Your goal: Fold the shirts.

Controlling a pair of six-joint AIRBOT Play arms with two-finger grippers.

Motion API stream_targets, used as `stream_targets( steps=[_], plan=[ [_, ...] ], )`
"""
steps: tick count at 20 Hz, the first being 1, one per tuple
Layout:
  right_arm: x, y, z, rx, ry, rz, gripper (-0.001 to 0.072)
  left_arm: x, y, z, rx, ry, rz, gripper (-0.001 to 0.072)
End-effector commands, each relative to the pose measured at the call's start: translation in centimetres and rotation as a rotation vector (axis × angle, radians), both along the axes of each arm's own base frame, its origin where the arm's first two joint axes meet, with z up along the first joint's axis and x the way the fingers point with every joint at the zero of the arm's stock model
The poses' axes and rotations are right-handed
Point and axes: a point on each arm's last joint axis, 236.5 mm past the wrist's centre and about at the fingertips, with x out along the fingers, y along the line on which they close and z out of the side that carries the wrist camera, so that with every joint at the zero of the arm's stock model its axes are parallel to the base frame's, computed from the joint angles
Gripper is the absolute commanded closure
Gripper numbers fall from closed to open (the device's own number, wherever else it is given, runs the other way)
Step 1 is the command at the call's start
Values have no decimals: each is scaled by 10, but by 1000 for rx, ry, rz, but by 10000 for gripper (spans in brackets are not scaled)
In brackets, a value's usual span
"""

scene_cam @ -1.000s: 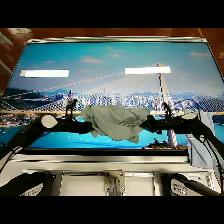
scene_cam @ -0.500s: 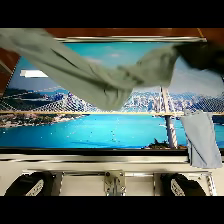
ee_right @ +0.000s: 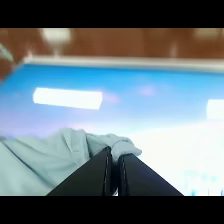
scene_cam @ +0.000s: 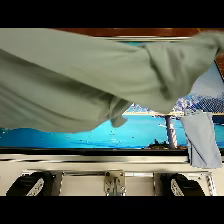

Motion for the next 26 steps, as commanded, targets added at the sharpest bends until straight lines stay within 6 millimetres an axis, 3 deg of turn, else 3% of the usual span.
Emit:
stream_targets(
  steps=[1, 3, 6, 9, 12, 15, 18, 20, 22, 23, 24, 25, 26],
  plan=[
    [-42, -21, -111, -71, 571, -43, 645, 8, 15, -14, 32, 52, 63, 670],
    [-41, -17, -156, -54, 739, -18, 645, 26, 15, -28, 35, 95, 67, 670],
    [-57, -3, -250, -52, 1052, 60, 646, 67, 14, -71, 42, 224, 63, 669],
    [-65, 11, -349, -42, 1242, 104, 646, 120, 13, -143, 51, 418, 59, 670],
    [-41, 17, -409, 35, 1279, 46, 646, 174, 3, -223, 28, 598, 26, 670],
    [12, 23, -445, 141, 1215, -57, 646, 228, -23, -300, -85, 735, -53, 669],
    [66, 33, -464, 307, 1110, -157, 646, 264, -47, -384, -208, 914, -110, 669],
    [91, 39, -463, 412, 1052, -202, 646, 266, -63, -442, -282, 1081, -144, 669],
    [102, 39, -458, 447, 1012, -219, 646, 254, -67, -483, -335, 1241, -123, 649],
    [102, 39, -458, 441, 1008, -215, 646, 245, -66, -495, -327, 1301, -125, 467],
    [101, 39, -458, 434, 1009, -206, 646, 230, -63, -504, -321, 1379, -131, 63],
    [99, 41, -458, 425, 1014, -192, 646, 209, -55, -510, -292, 1470, -138, 10],
    [96, 42, -458, 417, 1022, -179, 646, 178, -36, -518, -194, 1586, -143, 11]
  ],
)
